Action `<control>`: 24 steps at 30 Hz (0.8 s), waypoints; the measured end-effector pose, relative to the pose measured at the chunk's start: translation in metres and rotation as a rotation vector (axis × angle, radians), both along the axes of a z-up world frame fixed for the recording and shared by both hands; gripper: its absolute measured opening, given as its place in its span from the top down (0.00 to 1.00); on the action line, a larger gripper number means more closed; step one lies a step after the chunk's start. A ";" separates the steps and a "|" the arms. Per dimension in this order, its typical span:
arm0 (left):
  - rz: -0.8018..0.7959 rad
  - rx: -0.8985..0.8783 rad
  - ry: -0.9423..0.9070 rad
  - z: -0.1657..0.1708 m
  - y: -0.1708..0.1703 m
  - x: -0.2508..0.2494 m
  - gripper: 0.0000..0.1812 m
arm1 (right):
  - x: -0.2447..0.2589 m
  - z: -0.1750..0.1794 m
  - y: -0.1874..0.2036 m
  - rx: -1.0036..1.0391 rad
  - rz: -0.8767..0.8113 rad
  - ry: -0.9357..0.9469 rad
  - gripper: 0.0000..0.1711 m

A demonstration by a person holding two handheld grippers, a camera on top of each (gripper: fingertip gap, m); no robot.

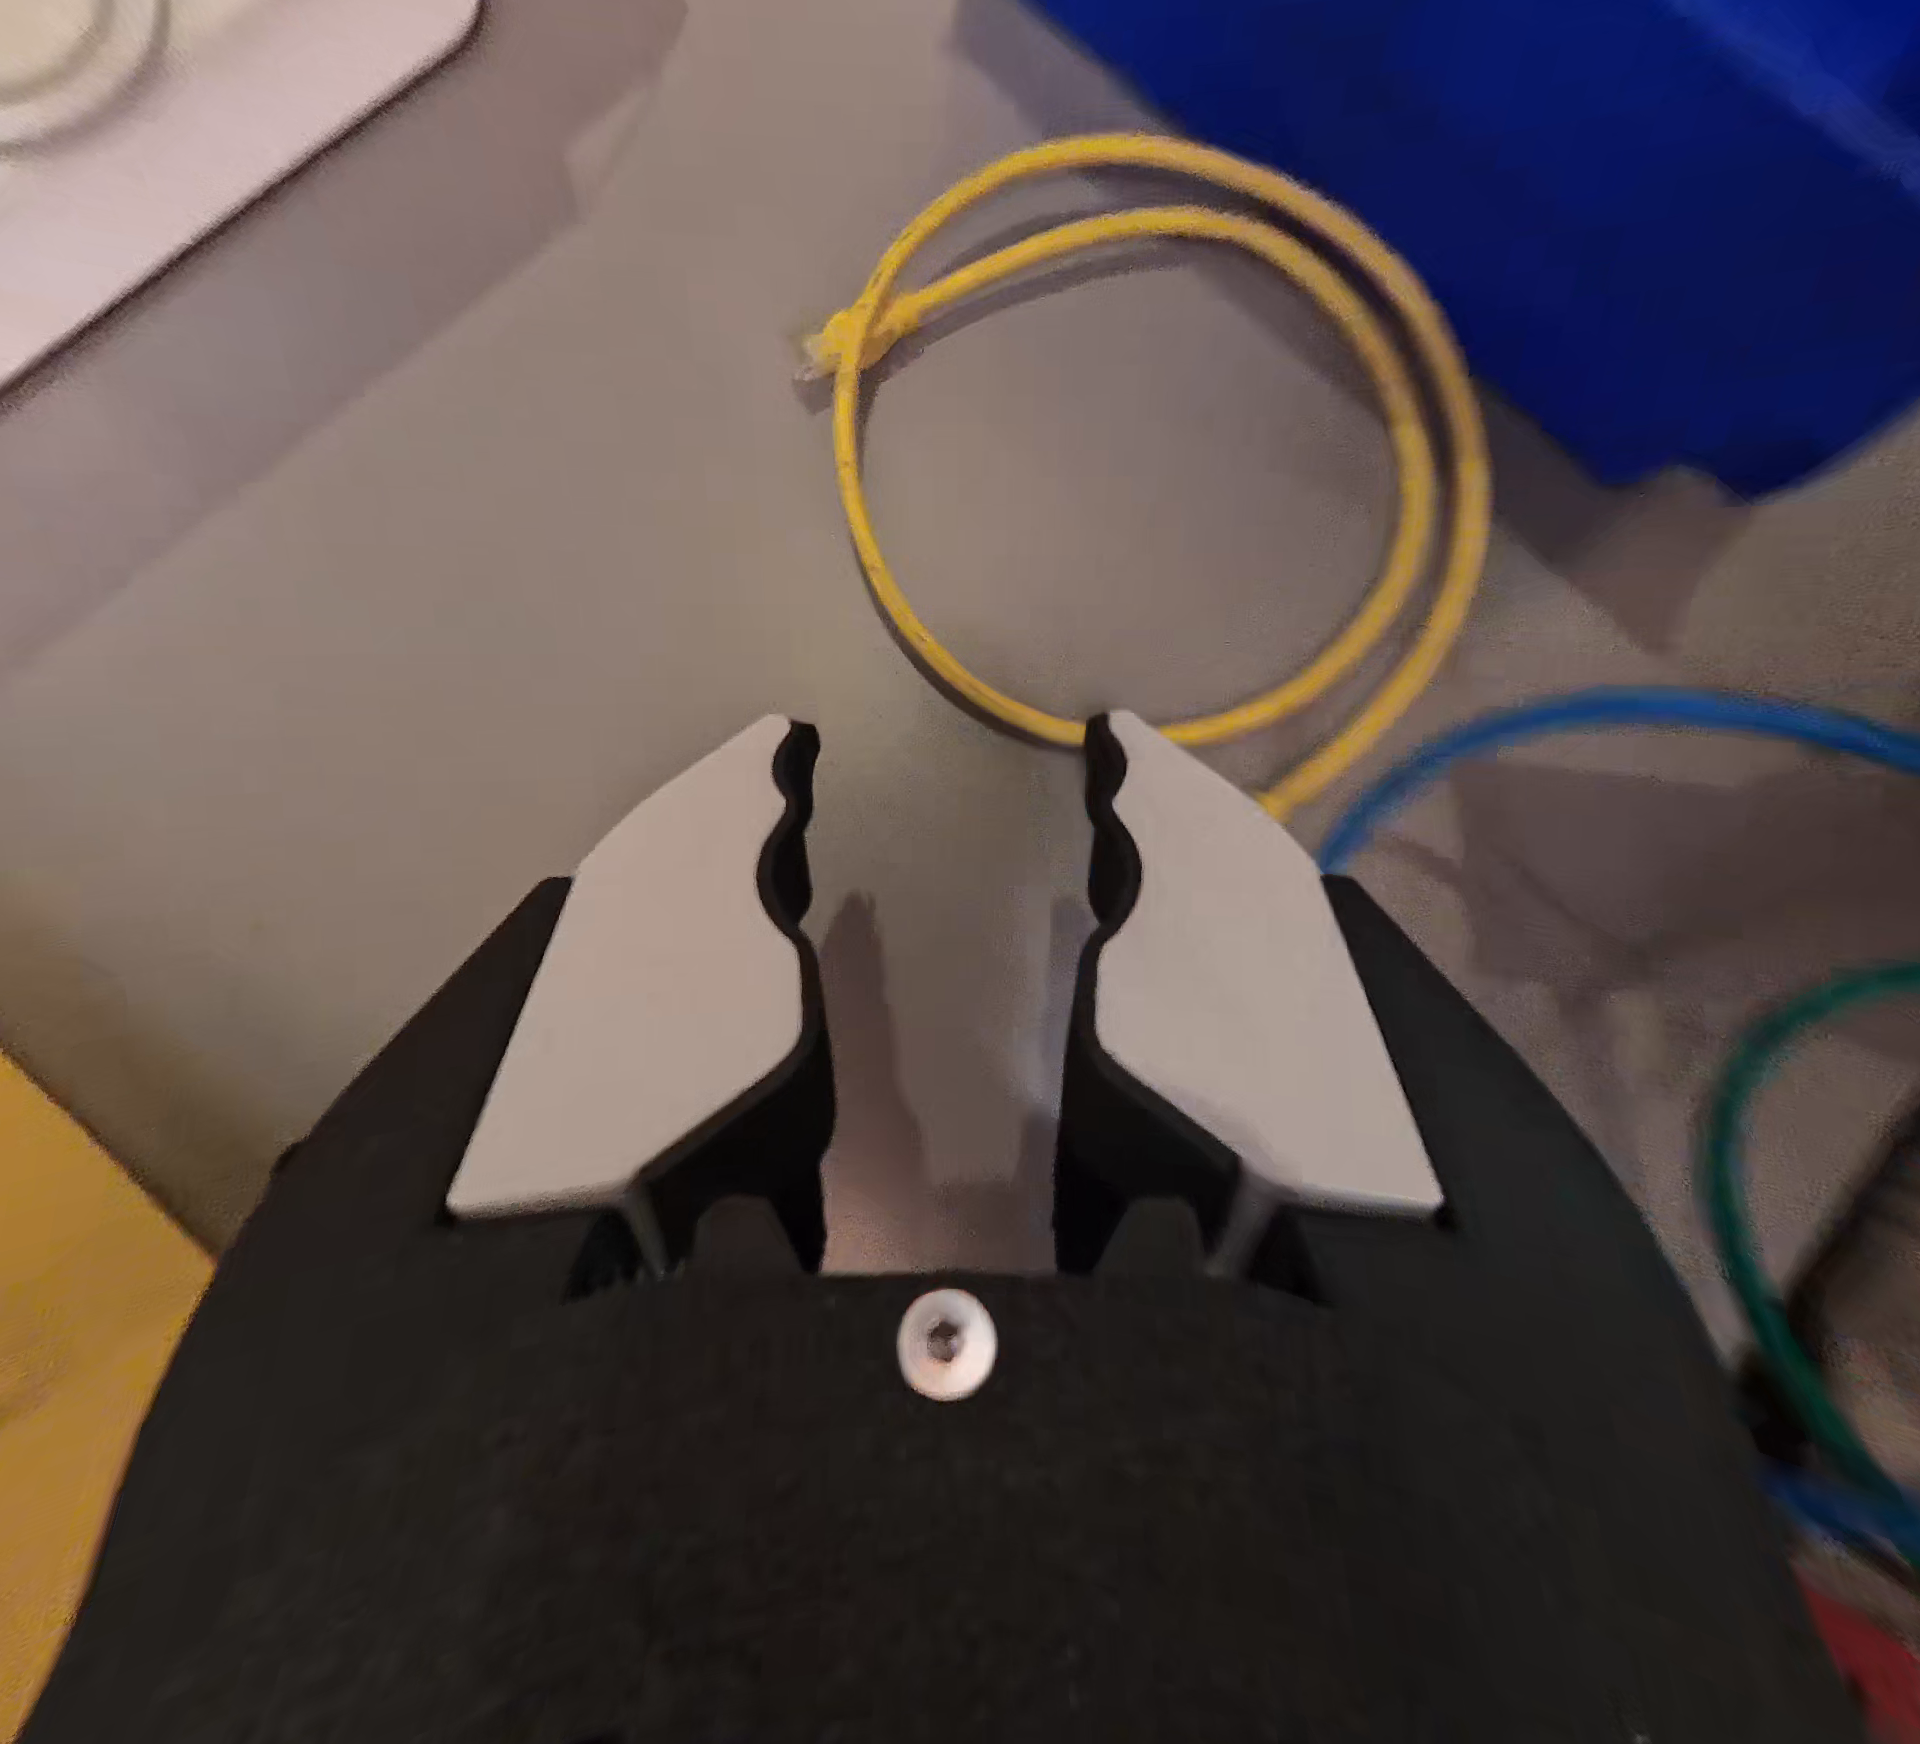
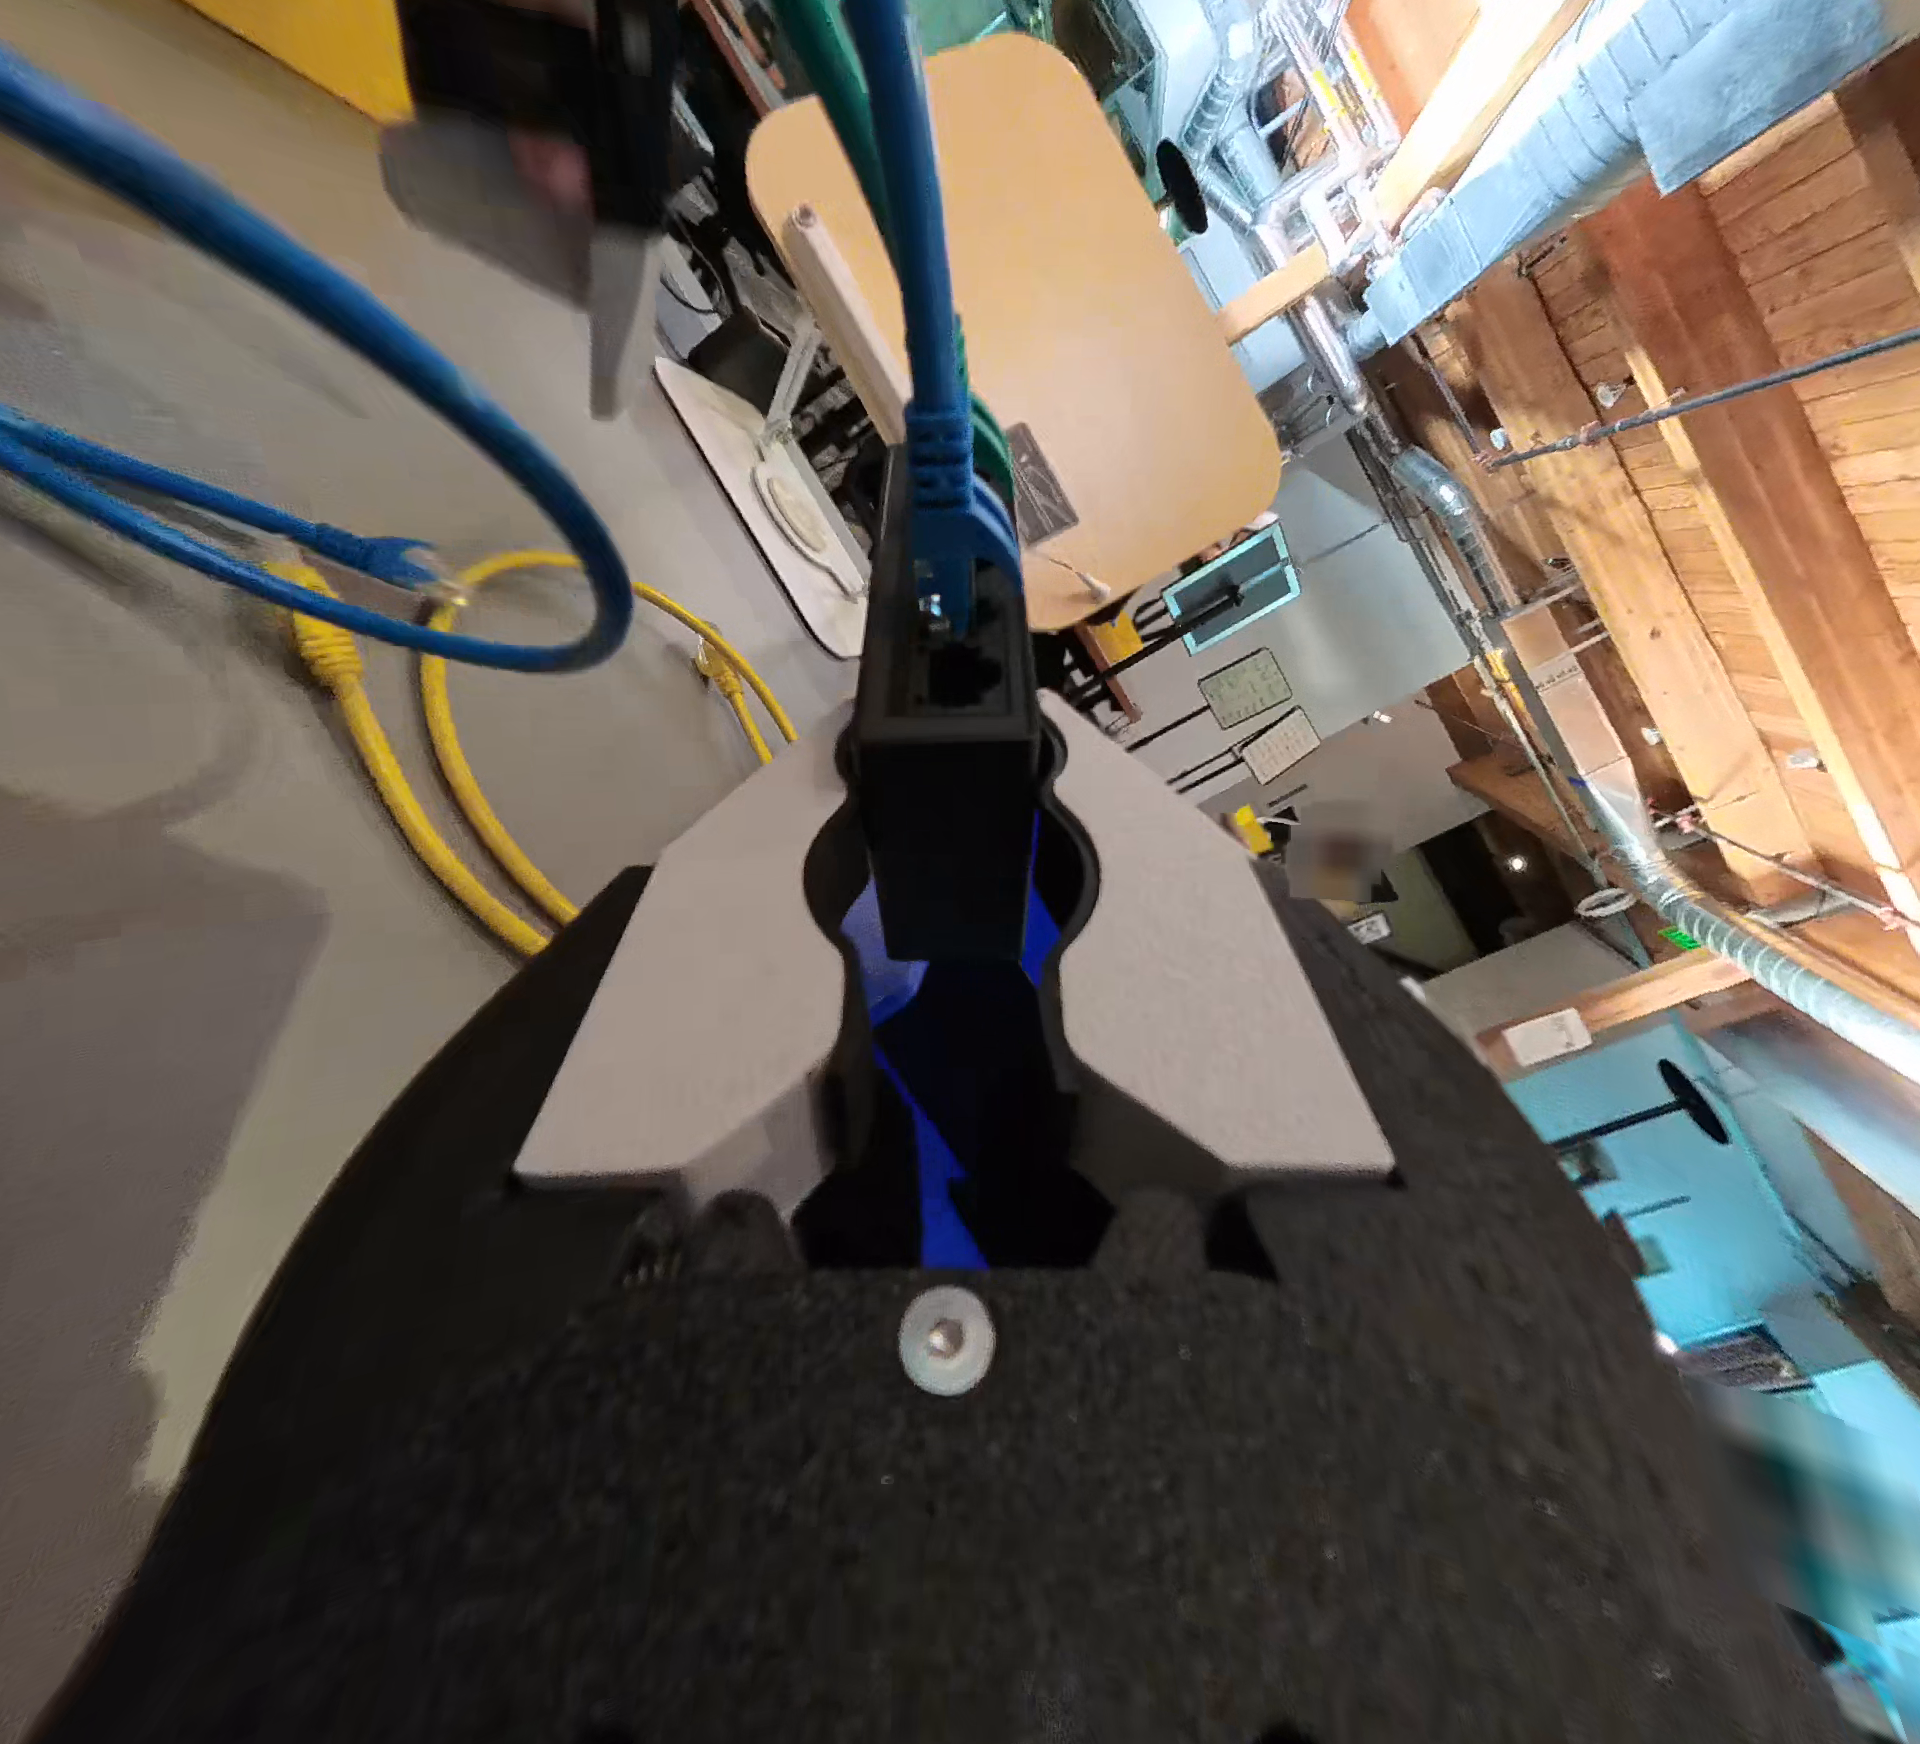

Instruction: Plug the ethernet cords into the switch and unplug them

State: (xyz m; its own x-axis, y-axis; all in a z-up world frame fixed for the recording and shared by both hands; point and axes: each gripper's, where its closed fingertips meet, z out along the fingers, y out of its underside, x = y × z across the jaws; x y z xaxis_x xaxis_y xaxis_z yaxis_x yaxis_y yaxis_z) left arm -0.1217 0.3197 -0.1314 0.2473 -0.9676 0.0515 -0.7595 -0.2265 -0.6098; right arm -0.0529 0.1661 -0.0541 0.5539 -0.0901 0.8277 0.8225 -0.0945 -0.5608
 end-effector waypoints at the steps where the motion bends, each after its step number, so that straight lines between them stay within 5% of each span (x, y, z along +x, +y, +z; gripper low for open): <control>1: 0.012 -0.013 0.036 -0.015 0.006 0.013 0.72 | 0.002 -0.001 0.000 -0.009 -0.004 0.013 0.85; 7: 0.035 0.002 0.218 -0.071 0.020 0.057 0.76 | 0.009 -0.007 -0.002 -0.015 0.011 0.037 0.85; 10: 0.037 0.050 0.237 -0.073 0.033 0.058 0.95 | 0.011 -0.008 -0.004 -0.013 0.014 0.052 0.85; 13: -0.013 0.086 0.311 -0.071 0.044 0.050 0.97 | 0.011 -0.006 -0.005 -0.003 0.019 0.049 0.85; 16: -0.031 0.198 0.280 -0.039 0.075 0.048 0.97 | 0.009 0.003 -0.008 0.039 0.020 0.037 0.85; 21: -0.010 0.520 0.238 0.077 0.147 0.025 0.97 | 0.004 0.018 -0.012 0.109 0.048 0.074 0.85; 24: -0.167 0.607 0.202 0.132 0.150 0.014 0.97 | 0.007 0.012 -0.008 0.084 0.039 0.099 0.85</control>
